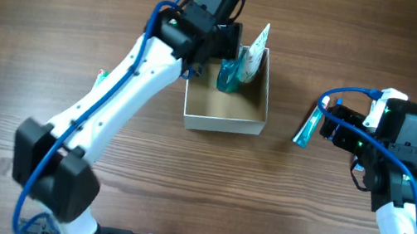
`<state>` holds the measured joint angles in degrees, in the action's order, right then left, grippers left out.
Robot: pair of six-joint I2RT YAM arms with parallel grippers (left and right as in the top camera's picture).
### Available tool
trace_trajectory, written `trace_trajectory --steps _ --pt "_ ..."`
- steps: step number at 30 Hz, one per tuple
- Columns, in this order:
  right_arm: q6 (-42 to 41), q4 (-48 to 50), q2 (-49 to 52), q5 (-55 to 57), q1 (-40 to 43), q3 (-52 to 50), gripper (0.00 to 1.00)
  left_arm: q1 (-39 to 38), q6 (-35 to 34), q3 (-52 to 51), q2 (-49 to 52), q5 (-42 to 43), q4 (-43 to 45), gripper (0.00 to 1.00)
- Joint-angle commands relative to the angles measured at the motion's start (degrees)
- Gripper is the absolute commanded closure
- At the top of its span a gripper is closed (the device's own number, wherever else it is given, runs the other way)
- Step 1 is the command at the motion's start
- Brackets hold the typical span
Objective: Pack container
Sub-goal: 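Place the mouthwash bottle upright in the box and release, then move the left gripper to the green Dettol soap box and grasp it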
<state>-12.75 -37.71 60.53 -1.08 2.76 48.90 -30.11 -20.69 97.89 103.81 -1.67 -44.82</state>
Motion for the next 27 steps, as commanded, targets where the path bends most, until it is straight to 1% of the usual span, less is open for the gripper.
trace_trajectory --steps 1,3,5,8,10,13,16,17,19,21,23,27 --pt "-0.8 -0.1 0.3 -0.3 -0.3 1.3 0.0 0.1 1.2 0.7 -3.3 -1.5 -0.7 0.47" --pt "-0.8 0.0 0.3 -0.3 -0.3 1.3 0.0 0.6 1.2 0.7 -4.1 -1.4 -2.1 0.47" --pt "-0.8 -0.1 0.3 -0.3 -0.3 1.3 0.0 1.6 1.2 0.7 -5.0 -1.5 -4.5 0.42" --pt "-0.8 -0.1 0.3 -0.3 -0.3 1.3 0.0 4.8 1.2 0.7 -6.8 -2.8 -10.6 0.38" --pt "-0.8 0.0 0.3 -0.3 -0.3 1.3 0.0 8.1 1.2 0.7 -8.0 -4.3 -15.4 0.33" --pt "-0.8 -0.1 0.3 -0.3 -0.3 1.3 0.0 14.8 4.1 0.7 -9.8 -4.4 -21.4 0.25" --pt "-0.8 -0.1 0.3 -0.3 -0.3 1.3 0.0 24.0 7.2 0.7 -10.3 -4.1 -25.7 0.1" --pt "-0.8 -0.1 0.3 -0.3 -0.3 1.3 0.0 25.7 8.2 0.7 -9.9 -3.9 -26.4 0.08" --pt "-0.9 -0.1 0.3 -0.3 -0.3 1.3 0.0 30.0 10.1 0.7 -8.4 -3.6 -27.8 0.07" --pt "-0.9 -0.1 0.3 -0.5 -0.3 1.3 0.0 32.3 11.7 0.7 -6.6 -2.9 -27.9 0.06" --pt "-0.9 -0.1 0.3 -0.5 -0.3 1.3 0.0 33.6 14.3 0.6 -4.3 -2.9 -27.6 0.05" --pt "-0.9 -0.1 0.3 -0.5 -0.3 1.3 0.0 34.0 20.3 0.6 1.3 -2.9 -27.9 0.05"
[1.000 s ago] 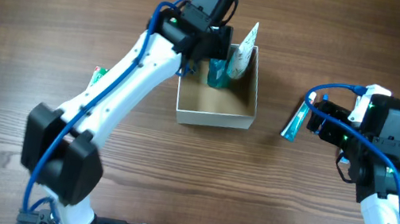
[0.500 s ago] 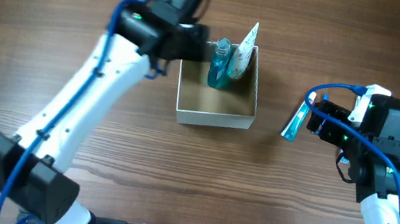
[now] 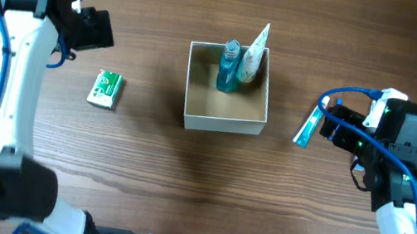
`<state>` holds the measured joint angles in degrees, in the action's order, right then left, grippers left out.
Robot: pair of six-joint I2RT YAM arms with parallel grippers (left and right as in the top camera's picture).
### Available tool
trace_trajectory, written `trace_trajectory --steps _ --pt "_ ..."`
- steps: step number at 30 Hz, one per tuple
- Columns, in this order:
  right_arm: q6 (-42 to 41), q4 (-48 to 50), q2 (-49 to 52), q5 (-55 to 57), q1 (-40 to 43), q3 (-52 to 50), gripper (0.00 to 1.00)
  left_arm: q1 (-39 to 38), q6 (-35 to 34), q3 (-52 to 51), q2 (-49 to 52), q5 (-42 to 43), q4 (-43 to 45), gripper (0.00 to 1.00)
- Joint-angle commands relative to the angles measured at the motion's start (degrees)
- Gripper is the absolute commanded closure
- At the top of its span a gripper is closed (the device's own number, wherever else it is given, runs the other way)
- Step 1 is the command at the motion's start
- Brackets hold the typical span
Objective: Pack container
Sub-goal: 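Move the left gripper to the green Dettol soap box and grasp it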
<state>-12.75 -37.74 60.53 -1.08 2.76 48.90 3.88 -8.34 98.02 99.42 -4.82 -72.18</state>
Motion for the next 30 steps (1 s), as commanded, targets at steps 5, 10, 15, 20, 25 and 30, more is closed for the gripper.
trace_trajectory --steps 5,10,15,20,25,30 --pt "-0.8 -0.1 0.3 -0.5 -0.3 1.3 0.01 0.0 8.6 0.5 12.1 0.2 -0.6 0.05" --pt "-0.8 -0.1 0.3 -0.4 -0.3 1.3 0.0 0.0 11.0 0.5 17.2 0.5 -1.3 0.05" --pt "-0.8 0.0 0.3 -0.4 -0.3 1.3 0.0 -0.3 14.1 -1.1 19.1 2.9 -0.2 0.06" --pt "-0.8 0.0 0.3 -0.4 -0.3 1.3 0.0 -0.7 17.0 -6.3 19.1 4.5 4.1 0.06" --pt "-0.8 0.0 0.3 -0.4 -0.3 1.3 0.0 -1.2 20.0 -13.4 19.1 6.3 11.2 0.06" --pt "-0.8 0.0 0.3 -0.4 -0.3 1.3 0.0 -1.5 20.0 -15.6 19.2 6.3 15.4 0.08"
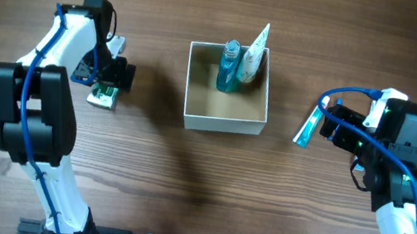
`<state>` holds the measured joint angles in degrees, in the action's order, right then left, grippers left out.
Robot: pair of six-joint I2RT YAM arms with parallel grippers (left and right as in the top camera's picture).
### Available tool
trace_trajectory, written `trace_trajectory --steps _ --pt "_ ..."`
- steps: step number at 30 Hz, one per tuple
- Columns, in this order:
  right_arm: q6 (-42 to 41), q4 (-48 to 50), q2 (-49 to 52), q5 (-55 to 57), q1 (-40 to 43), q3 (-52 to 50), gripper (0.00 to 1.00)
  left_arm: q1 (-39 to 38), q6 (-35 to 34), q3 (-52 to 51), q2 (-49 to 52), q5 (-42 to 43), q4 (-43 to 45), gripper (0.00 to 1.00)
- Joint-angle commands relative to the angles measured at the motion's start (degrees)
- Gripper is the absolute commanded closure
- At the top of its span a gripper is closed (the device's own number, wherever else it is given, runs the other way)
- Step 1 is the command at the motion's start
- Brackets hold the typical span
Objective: Pack container
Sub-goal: 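Move the left gripper to the green Dettol soap box and grasp it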
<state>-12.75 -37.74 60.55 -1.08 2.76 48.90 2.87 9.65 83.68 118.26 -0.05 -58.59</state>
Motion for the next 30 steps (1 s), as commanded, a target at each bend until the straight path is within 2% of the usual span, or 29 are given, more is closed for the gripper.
trace_trajectory --steps 1,24,26,28,30 --pt "-0.8 0.0 0.3 -0.4 -0.3 1.3 0.0 -0.5 2.0 -1.7 0.5 1.2 2.2 0.09" --pt "-0.8 -0.1 0.2 -0.4 -0.3 1.3 0.0 -0.5 1.5 -7.1 0.9 0.2 6.8 0.09" --pt "-0.8 -0.1 0.3 -0.4 -0.3 1.3 0.0 -0.5 1.5 -7.1 0.9 0.2 6.7 0.13" --pt "-0.8 -0.1 0.3 -0.4 -0.3 1.3 0.0 -0.5 1.5 -7.1 0.9 0.2 6.7 0.21" --pt "-0.8 -0.1 0.3 -0.4 -0.3 1.3 0.0 -0.5 1.5 -7.1 0.9 0.2 6.7 0.43"
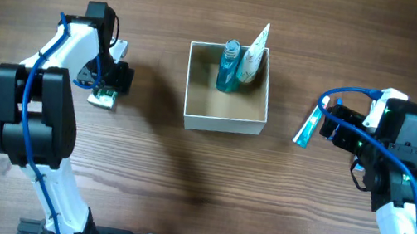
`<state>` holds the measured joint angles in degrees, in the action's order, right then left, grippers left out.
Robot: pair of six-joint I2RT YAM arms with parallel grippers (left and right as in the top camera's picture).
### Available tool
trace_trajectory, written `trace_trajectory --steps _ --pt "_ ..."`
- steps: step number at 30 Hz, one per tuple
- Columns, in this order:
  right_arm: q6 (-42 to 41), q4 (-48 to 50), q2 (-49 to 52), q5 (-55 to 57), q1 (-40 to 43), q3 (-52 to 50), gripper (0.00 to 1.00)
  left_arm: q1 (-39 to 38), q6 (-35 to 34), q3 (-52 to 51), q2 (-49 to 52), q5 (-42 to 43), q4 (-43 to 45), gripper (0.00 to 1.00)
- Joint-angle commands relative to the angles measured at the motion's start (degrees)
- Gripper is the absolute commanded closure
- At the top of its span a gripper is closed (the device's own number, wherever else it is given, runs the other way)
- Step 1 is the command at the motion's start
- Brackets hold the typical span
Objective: Pack container
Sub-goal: 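Move the left gripper to the green Dettol soap box and grasp it, then lower the Dettol soap box into the box with the left gripper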
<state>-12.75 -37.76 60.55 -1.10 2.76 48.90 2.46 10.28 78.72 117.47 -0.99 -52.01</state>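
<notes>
An open cardboard box (194,102) stands mid-table, with a blue bottle (227,69) and a white tube (253,57) upright at its far wall. At the left, my left gripper (109,84) is down on a small green-and-white pack (101,99), covering most of it. How its jaws stand is hidden from overhead. At the right, my right gripper (321,121) is shut on a slim blue packet (306,127), held off the table to the right of the box.
The wooden table (198,183) carries nothing else. The near half of the box floor is bare. The arm bases sit at the front edge.
My left gripper has stayed on the green-and-white pack, with the wrist shifted only slightly. The pack, the box and the right arm with its blue packet have not moved.
My left gripper was first at the far wall of the box by the blue bottle. Then it was away at the far left, the bottle standing in the box and the green pack lying free. Since then it has sat on the pack. The right arm held its packet still throughout.
</notes>
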Motion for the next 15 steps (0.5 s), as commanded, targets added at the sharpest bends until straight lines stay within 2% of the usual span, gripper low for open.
trace_trajectory --steps 1,2,12,15 --pt "-0.8 -0.1 0.3 -0.4 -0.3 1.3 0.0 -0.1 0.9 -2.1 1.7 1.2 0.1 0.51" --pt "-0.8 -0.1 0.3 -0.4 -0.3 1.3 0.0 -0.1 0.9 -2.1 1.7 1.2 0.2 0.54" --pt "-0.8 0.0 0.2 -0.4 -0.3 1.3 0.0 -0.1 0.9 -2.1 1.7 1.2 0.2 0.6" --pt "-0.8 0.0 0.3 -0.4 -0.3 1.3 0.0 -0.1 0.8 -2.1 1.7 1.2 0.2 0.66"
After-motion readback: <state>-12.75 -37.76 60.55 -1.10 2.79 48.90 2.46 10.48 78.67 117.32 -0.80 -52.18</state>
